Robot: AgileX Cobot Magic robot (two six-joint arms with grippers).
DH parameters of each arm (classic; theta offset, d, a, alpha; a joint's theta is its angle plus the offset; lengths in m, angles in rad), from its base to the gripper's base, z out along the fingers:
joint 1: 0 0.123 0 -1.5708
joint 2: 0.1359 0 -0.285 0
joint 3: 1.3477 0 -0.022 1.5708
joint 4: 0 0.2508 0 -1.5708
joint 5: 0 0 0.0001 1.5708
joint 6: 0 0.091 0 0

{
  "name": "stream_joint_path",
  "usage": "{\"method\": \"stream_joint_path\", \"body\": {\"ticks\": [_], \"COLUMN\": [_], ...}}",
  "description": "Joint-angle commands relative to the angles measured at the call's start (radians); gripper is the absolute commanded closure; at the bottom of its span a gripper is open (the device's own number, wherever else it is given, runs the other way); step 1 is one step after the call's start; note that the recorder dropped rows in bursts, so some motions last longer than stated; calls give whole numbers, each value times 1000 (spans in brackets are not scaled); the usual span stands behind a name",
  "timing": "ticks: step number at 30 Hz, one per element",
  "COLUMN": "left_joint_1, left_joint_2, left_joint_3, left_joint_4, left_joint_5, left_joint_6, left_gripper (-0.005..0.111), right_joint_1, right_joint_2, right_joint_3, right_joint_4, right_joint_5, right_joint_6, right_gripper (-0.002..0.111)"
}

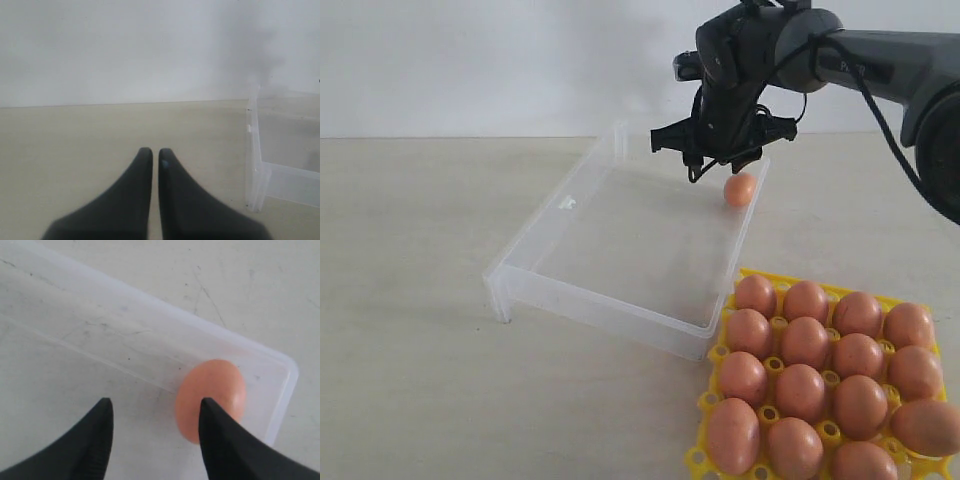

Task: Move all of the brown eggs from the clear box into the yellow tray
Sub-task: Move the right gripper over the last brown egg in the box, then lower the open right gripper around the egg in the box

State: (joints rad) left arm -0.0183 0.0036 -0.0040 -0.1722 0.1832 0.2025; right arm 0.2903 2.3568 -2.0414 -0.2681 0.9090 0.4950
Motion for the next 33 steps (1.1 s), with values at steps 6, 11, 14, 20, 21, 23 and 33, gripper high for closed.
{"method": "stream_joint_path", "body": {"ticks": [6,11,14,20,21,23,33], "left_joint_1": [-3,-3,-3,-3,-3,-3,-3], "left_joint_2": [-4,-4,-4,-4,-4,-4,-4], "left_joint_3": [4,4,4,4,4,4,4], "left_joint_4": [2,2,2,2,2,2,2], "left_joint_5": [-2,-2,-2,-2,-2,-2,-2], "left_joint_6": [0,0,0,0,0,0,0], "left_gripper": [103,103,103,103,103,103,103], "right_joint_1": [-44,-70,-81,-97,-99,-100,-100], "right_joint_2": [29,29,29,29,29,29,31], "right_joint_3": [-6,-6,-6,-6,-6,-6,-6], "right_joint_4": [9,-60,-60,-55,-50,-43,33], "right_joint_5": [32,-5,-31,-31,-27,-17,2], "right_joint_6": [55,140,142,124,107,73,-24], "right_gripper": [62,62,62,62,62,62,62]}}
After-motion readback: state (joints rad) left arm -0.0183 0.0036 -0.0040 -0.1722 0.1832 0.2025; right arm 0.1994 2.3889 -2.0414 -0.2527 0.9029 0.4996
